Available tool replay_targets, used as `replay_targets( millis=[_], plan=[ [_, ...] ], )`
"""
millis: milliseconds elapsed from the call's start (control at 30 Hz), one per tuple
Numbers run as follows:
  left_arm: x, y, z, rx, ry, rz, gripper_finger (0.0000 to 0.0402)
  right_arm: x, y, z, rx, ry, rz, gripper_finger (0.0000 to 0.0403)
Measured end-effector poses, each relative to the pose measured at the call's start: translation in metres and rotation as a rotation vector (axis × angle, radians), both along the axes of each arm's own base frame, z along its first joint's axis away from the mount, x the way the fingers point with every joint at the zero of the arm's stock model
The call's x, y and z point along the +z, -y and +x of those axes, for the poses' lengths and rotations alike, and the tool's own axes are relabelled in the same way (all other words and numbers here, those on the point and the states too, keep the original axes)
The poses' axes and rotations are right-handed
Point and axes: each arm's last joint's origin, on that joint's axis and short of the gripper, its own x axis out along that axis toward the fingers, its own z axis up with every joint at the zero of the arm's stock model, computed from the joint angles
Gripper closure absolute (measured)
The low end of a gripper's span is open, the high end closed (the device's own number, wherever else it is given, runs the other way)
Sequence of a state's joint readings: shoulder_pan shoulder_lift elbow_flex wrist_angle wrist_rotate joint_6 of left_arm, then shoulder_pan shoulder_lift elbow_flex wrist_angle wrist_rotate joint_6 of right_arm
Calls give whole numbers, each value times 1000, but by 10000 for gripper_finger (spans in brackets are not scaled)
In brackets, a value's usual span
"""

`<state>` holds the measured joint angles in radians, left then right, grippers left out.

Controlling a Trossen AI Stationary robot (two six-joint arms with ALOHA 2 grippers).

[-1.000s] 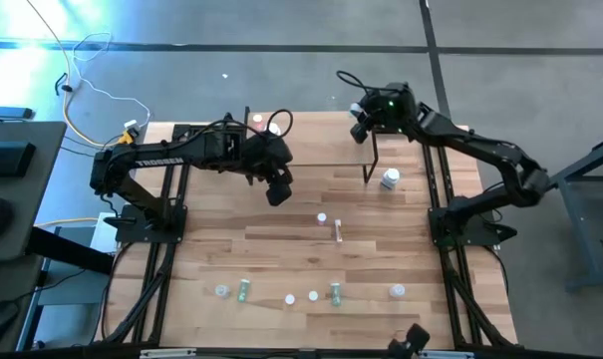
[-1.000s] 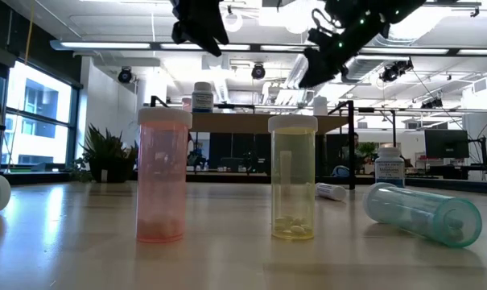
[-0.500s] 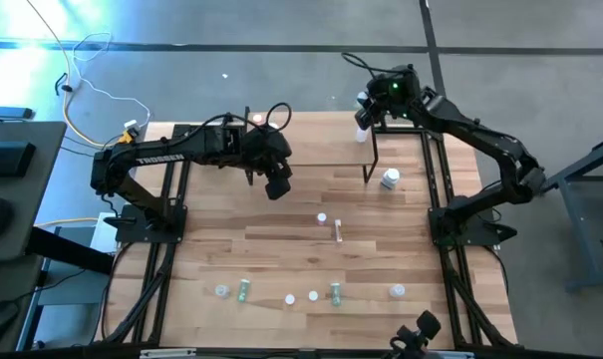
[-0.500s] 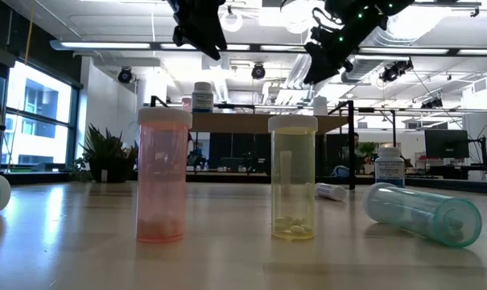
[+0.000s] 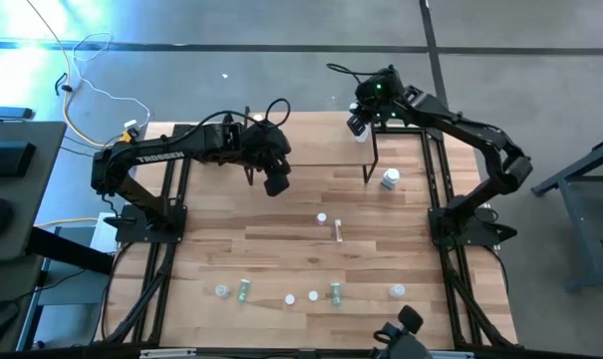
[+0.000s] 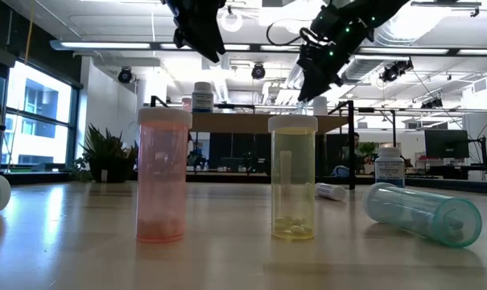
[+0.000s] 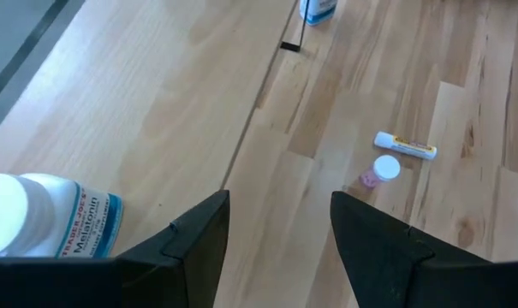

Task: Pick and place medicine bottles onto shelf by color
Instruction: Put the top green pill bottle on the shelf, then put the orange pill bottle on the shelf

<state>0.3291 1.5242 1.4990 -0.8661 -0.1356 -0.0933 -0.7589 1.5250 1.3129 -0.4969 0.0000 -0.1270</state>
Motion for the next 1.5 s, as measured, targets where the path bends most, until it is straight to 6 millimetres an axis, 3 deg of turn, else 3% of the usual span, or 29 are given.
replay_targets(
  millis=[500,933,1300,1500],
  plan=[
    [0,0,0,1,-2,2,206,-14,5,5,13,-41,37,302],
    [0,0,0,0,-1,2,206,-16,3,4,10,-63,63,236],
    [0,0,0,1,-4,0,203,17,4,5,10,-34,35,222],
    [-3,1,-3,22,-35,-27,177,30,4,4,-7,-10,39,222]
  ],
)
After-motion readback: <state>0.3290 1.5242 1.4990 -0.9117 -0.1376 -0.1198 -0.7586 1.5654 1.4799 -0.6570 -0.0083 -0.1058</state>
